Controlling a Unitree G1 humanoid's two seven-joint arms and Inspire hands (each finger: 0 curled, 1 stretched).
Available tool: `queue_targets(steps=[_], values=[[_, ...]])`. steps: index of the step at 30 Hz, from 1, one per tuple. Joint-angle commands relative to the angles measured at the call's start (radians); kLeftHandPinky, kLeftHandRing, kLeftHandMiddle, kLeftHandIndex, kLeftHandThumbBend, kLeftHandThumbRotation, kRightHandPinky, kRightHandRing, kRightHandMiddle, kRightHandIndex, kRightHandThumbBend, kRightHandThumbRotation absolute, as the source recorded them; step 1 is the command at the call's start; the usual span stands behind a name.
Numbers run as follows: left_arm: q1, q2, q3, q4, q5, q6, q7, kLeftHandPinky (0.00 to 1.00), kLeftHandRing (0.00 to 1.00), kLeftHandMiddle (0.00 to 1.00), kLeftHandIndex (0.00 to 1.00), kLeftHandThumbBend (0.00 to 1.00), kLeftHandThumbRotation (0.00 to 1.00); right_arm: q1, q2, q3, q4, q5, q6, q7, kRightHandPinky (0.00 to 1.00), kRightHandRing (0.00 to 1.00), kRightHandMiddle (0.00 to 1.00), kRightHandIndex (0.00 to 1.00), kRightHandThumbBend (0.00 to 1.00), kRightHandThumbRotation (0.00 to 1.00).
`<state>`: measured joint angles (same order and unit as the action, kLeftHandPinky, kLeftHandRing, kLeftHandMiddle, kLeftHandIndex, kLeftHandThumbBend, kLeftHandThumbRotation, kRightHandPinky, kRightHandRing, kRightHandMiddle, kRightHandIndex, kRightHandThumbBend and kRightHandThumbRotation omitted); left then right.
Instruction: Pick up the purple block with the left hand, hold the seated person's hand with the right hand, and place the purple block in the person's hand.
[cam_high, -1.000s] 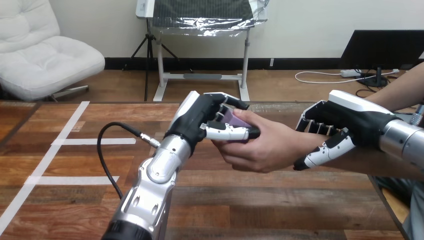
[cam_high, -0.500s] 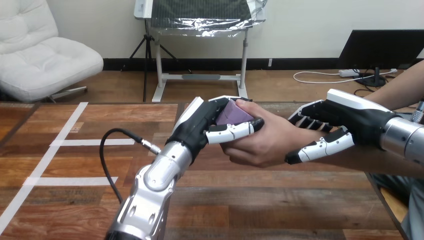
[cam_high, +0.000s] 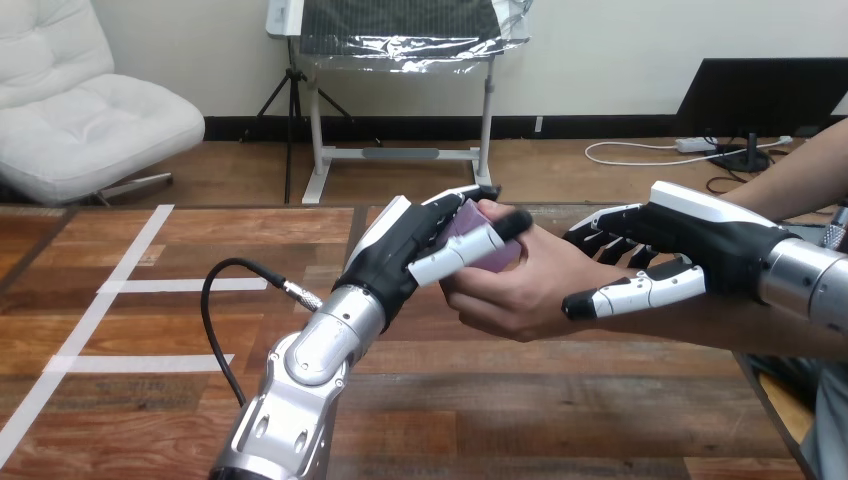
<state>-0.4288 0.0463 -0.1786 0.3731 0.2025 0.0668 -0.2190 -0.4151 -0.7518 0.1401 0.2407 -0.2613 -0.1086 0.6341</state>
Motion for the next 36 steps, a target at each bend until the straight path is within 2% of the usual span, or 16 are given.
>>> queue_targets(steps=[1, 6, 20, 30, 36], values=[[-0.015, 0.001, 0.000, -0.065, -0.018, -0.021, -0.003, 0.92, 0.93, 0.91, 0.91, 1.00, 1.00, 0.013, 0.011, -0.014, 0.005, 0.023, 0.001, 0.005, 0.65, 0.74, 0.79, 0.80, 0.98, 0.65], [-0.008, 0.001, 0.000, -0.063, -0.015, -0.033, 0.005, 0.92, 0.94, 0.92, 0.92, 1.00, 1.00, 0.015, 0.009, -0.012, 0.009, 0.029, -0.007, 0.004, 0.64, 0.73, 0.78, 0.80, 0.96, 0.62], [0.012, 0.004, 0.008, -0.063, -0.025, -0.071, 0.013, 0.82, 0.93, 0.93, 0.93, 1.00, 1.00, 0.020, 0.007, -0.012, -0.001, 0.031, 0.019, 0.009, 0.64, 0.73, 0.78, 0.80, 0.95, 0.60], [0.041, 0.007, 0.006, -0.082, 0.006, -0.100, 0.072, 0.74, 0.90, 0.90, 0.90, 1.00, 1.00, 0.038, 0.011, -0.032, 0.004, 0.046, -0.008, -0.019, 0.64, 0.74, 0.78, 0.79, 0.93, 0.58], [0.068, 0.008, 0.012, -0.108, 0.007, -0.118, 0.101, 0.79, 0.88, 0.87, 0.87, 0.95, 1.00, 0.061, 0.021, -0.057, 0.002, 0.060, -0.035, -0.056, 0.64, 0.74, 0.78, 0.79, 0.94, 0.57]])
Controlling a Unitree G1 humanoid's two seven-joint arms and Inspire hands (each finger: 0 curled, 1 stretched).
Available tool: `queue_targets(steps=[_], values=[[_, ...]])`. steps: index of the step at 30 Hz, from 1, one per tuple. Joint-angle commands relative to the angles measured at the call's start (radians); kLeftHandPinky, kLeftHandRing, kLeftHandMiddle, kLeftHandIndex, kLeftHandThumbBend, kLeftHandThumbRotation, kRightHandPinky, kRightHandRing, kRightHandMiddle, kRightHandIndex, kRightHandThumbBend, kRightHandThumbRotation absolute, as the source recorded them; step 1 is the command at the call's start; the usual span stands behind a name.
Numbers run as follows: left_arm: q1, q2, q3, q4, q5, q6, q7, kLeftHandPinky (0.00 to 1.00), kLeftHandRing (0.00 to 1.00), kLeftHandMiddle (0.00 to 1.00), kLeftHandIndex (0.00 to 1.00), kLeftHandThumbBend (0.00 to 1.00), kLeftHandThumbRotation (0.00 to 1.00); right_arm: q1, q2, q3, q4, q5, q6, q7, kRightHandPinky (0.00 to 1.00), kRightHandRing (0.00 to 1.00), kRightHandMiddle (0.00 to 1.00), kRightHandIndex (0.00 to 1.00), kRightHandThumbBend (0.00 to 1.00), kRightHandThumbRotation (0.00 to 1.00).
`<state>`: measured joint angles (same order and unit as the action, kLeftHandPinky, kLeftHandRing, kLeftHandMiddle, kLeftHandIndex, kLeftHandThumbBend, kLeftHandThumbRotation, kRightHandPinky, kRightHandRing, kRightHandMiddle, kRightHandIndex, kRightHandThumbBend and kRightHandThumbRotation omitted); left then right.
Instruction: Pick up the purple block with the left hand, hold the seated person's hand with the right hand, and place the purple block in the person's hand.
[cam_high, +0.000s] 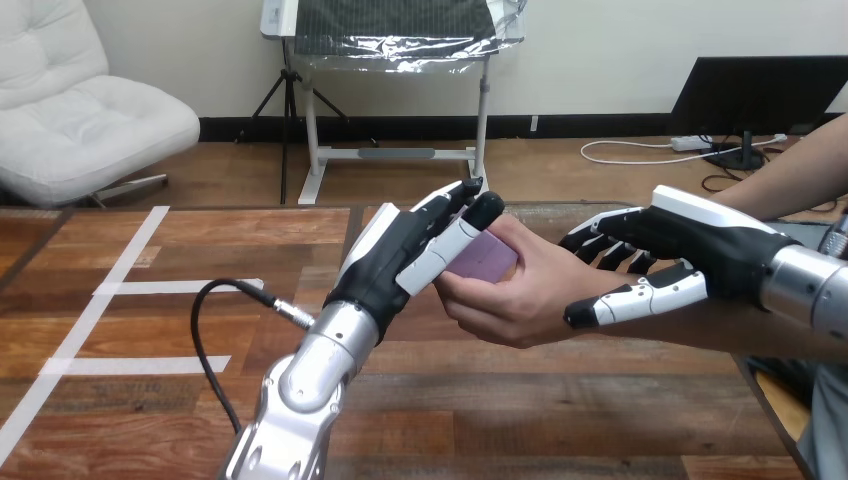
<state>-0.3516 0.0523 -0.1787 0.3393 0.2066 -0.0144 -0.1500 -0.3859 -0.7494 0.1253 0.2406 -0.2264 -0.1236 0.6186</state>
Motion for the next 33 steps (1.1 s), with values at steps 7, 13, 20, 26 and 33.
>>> queue_targets(steps=[7, 13, 20, 26, 33], values=[[0.035, -0.003, 0.028, -0.124, -0.020, -0.043, 0.055, 0.82, 0.87, 0.85, 0.84, 0.88, 1.00, 0.078, 0.058, -0.094, 0.005, 0.073, -0.075, -0.121, 0.64, 0.75, 0.78, 0.81, 0.93, 0.56], [0.082, -0.002, 0.040, -0.178, -0.035, -0.050, 0.069, 0.83, 0.87, 0.85, 0.83, 0.87, 1.00, 0.117, 0.106, -0.141, 0.022, 0.123, -0.148, -0.201, 0.65, 0.76, 0.79, 0.82, 0.90, 0.58], [0.132, 0.007, 0.051, -0.240, -0.044, -0.068, 0.081, 0.83, 0.86, 0.85, 0.83, 0.89, 1.00, 0.140, 0.161, -0.180, 0.056, 0.172, -0.224, -0.273, 0.68, 0.78, 0.80, 0.84, 0.88, 0.69], [0.177, 0.022, 0.061, -0.302, -0.042, -0.070, 0.087, 0.85, 0.86, 0.85, 0.83, 0.91, 1.00, 0.140, 0.199, -0.200, 0.090, 0.203, -0.289, -0.310, 0.70, 0.80, 0.81, 0.85, 0.85, 0.80], [0.234, 0.031, 0.086, -0.382, -0.057, -0.092, 0.095, 0.88, 0.87, 0.86, 0.83, 0.90, 1.00, 0.144, 0.249, -0.223, 0.090, 0.263, -0.310, -0.322, 0.73, 0.82, 0.84, 0.86, 0.81, 0.92]])
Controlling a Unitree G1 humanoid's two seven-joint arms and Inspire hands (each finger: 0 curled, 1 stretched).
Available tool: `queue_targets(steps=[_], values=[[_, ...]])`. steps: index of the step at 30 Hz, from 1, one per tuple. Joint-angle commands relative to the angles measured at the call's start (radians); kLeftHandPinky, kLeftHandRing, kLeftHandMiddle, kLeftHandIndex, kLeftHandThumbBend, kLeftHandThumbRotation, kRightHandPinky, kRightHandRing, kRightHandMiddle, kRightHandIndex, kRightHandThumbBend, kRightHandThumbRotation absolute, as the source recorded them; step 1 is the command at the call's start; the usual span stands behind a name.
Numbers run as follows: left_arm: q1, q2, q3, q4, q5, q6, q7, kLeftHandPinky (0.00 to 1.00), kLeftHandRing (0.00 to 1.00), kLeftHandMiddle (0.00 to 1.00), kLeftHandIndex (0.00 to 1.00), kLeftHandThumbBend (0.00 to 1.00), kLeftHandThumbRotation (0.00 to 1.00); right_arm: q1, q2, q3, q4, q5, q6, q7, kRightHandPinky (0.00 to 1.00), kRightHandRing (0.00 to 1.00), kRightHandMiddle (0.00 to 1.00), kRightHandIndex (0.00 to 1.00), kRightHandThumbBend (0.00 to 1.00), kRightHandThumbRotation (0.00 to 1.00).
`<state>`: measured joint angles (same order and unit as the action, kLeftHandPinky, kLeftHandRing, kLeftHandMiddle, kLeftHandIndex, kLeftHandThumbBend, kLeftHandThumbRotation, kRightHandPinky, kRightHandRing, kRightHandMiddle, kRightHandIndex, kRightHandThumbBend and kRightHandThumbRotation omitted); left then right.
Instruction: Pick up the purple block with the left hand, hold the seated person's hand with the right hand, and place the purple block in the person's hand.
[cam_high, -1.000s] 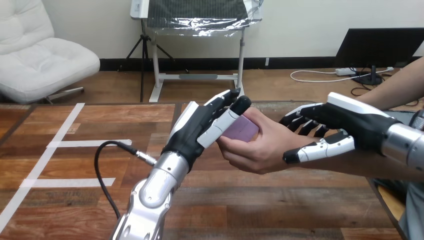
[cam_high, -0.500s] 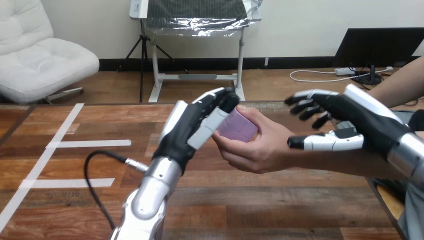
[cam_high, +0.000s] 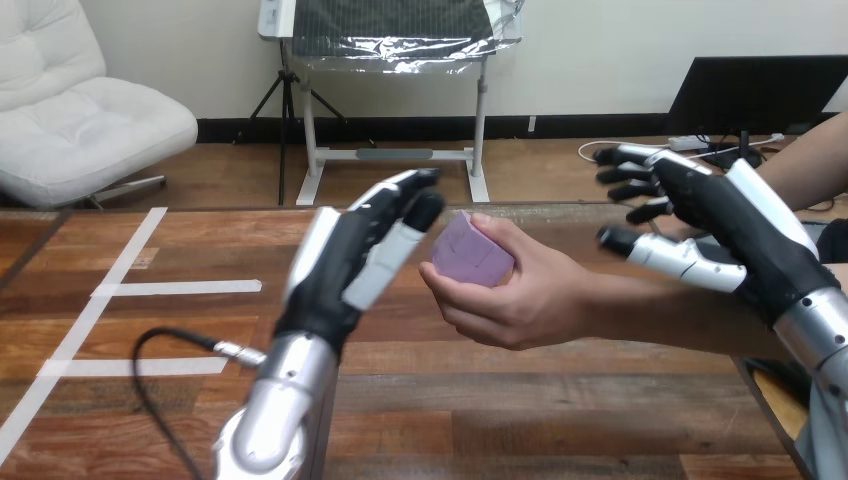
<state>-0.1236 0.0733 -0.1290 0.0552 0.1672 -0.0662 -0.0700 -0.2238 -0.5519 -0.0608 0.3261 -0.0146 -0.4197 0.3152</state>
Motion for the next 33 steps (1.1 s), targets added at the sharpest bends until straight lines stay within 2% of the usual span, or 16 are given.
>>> queue_targets(steps=[1, 5, 8, 14, 20, 23, 28, 33], values=[[0.012, 0.010, 0.041, -0.105, -0.025, -0.045, 0.015, 0.88, 0.87, 0.85, 0.83, 0.89, 1.00, -0.016, 0.058, -0.040, -0.002, 0.063, -0.005, -0.017, 0.75, 0.83, 0.84, 0.86, 0.83, 0.94], [0.037, 0.009, 0.057, -0.138, -0.044, -0.057, 0.015, 0.89, 0.87, 0.85, 0.83, 0.88, 1.00, -0.010, 0.078, -0.049, -0.018, 0.103, 0.003, -0.009, 0.80, 0.86, 0.87, 0.88, 0.88, 0.97], [0.058, 0.012, 0.067, -0.171, -0.051, -0.052, 0.012, 0.90, 0.87, 0.86, 0.84, 0.89, 1.00, -0.007, 0.086, -0.052, -0.022, 0.115, -0.025, -0.001, 0.82, 0.87, 0.87, 0.89, 0.88, 0.99], [0.098, 0.019, 0.089, -0.241, -0.070, -0.053, 0.007, 0.93, 0.87, 0.86, 0.85, 0.91, 1.00, 0.004, 0.107, -0.057, -0.057, 0.155, -0.021, 0.015, 0.84, 0.88, 0.89, 0.90, 0.88, 1.00], [0.143, 0.012, 0.111, -0.331, -0.099, -0.043, 0.005, 0.93, 0.86, 0.85, 0.85, 0.91, 1.00, 0.023, 0.133, -0.056, -0.108, 0.195, -0.039, 0.025, 0.84, 0.88, 0.89, 0.90, 0.92, 1.00], [0.165, 0.010, 0.119, -0.378, -0.119, -0.035, 0.001, 0.92, 0.86, 0.85, 0.84, 0.92, 1.00, 0.037, 0.146, -0.055, -0.145, 0.204, -0.041, 0.021, 0.84, 0.88, 0.90, 0.90, 0.94, 1.00], [0.226, 0.005, 0.130, -0.498, -0.158, -0.026, -0.005, 0.92, 0.85, 0.85, 0.84, 0.90, 1.00, 0.094, 0.190, -0.047, -0.274, 0.254, -0.021, 0.017, 0.84, 0.89, 0.90, 0.90, 0.94, 1.00], [0.265, 0.007, 0.133, -0.564, -0.176, -0.024, -0.008, 0.88, 0.84, 0.84, 0.82, 0.88, 1.00, 0.135, 0.212, -0.036, -0.353, 0.281, -0.006, 0.016, 0.85, 0.89, 0.90, 0.90, 0.93, 1.00]])
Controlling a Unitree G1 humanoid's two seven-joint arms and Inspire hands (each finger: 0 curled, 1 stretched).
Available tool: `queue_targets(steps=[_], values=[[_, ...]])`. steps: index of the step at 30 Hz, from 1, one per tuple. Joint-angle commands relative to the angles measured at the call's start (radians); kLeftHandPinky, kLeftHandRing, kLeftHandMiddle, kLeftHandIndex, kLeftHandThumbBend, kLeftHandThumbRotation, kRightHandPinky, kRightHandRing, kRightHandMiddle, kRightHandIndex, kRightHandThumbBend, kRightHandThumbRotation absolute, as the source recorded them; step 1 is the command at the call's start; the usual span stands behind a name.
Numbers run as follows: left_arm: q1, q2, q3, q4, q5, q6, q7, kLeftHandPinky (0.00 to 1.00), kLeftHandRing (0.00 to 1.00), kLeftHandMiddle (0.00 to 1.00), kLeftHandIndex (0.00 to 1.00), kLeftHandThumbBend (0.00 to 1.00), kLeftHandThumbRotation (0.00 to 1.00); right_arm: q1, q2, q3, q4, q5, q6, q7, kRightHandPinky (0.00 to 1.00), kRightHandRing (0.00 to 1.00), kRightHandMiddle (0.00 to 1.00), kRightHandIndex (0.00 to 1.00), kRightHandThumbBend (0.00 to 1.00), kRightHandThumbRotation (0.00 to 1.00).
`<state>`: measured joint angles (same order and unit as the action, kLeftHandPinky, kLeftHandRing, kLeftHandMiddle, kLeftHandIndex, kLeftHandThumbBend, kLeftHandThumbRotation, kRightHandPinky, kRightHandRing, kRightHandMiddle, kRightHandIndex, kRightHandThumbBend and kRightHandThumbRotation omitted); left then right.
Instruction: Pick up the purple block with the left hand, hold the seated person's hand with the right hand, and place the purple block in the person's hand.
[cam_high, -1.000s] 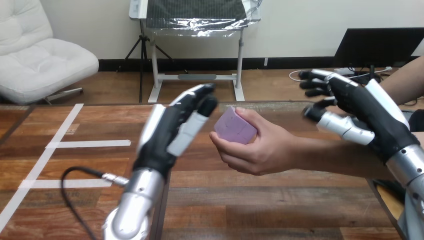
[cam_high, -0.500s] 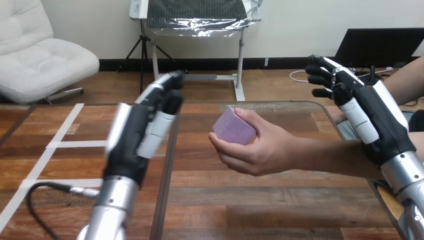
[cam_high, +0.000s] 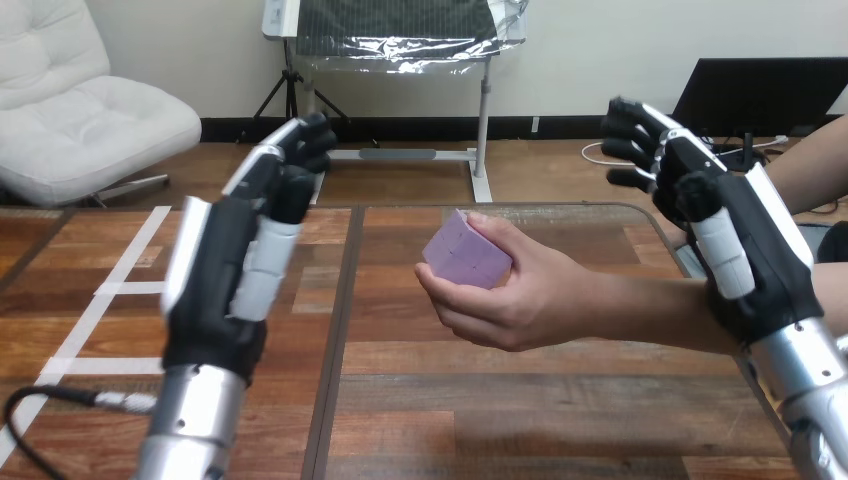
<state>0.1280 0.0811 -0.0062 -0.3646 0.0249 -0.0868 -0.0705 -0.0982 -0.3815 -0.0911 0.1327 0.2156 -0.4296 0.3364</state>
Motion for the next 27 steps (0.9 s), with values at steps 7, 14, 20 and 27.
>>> queue_targets(steps=[7, 14, 20, 27], values=[[0.092, 0.008, 0.020, -0.230, -0.079, -0.023, -0.024, 0.82, 0.81, 0.82, 0.81, 0.91, 1.00, 0.081, 0.086, 0.015, -0.285, 0.080, 0.021, -0.013, 0.83, 0.87, 0.89, 0.88, 0.95, 0.98], [0.178, 0.016, 0.043, -0.294, -0.129, -0.039, -0.047, 0.79, 0.79, 0.81, 0.81, 0.90, 1.00, 0.143, 0.115, 0.037, -0.370, 0.113, 0.026, 0.002, 0.81, 0.87, 0.89, 0.88, 0.95, 0.95], [0.237, 0.022, 0.066, -0.332, -0.144, -0.056, -0.060, 0.78, 0.78, 0.81, 0.81, 0.88, 1.00, 0.176, 0.131, 0.046, -0.408, 0.136, 0.041, 0.009, 0.80, 0.87, 0.89, 0.88, 0.93, 0.92], [0.304, 0.020, 0.087, -0.376, -0.160, -0.066, -0.063, 0.78, 0.80, 0.81, 0.82, 0.82, 1.00, 0.204, 0.147, 0.055, -0.446, 0.181, 0.068, 0.029, 0.81, 0.88, 0.90, 0.89, 0.93, 0.88]])
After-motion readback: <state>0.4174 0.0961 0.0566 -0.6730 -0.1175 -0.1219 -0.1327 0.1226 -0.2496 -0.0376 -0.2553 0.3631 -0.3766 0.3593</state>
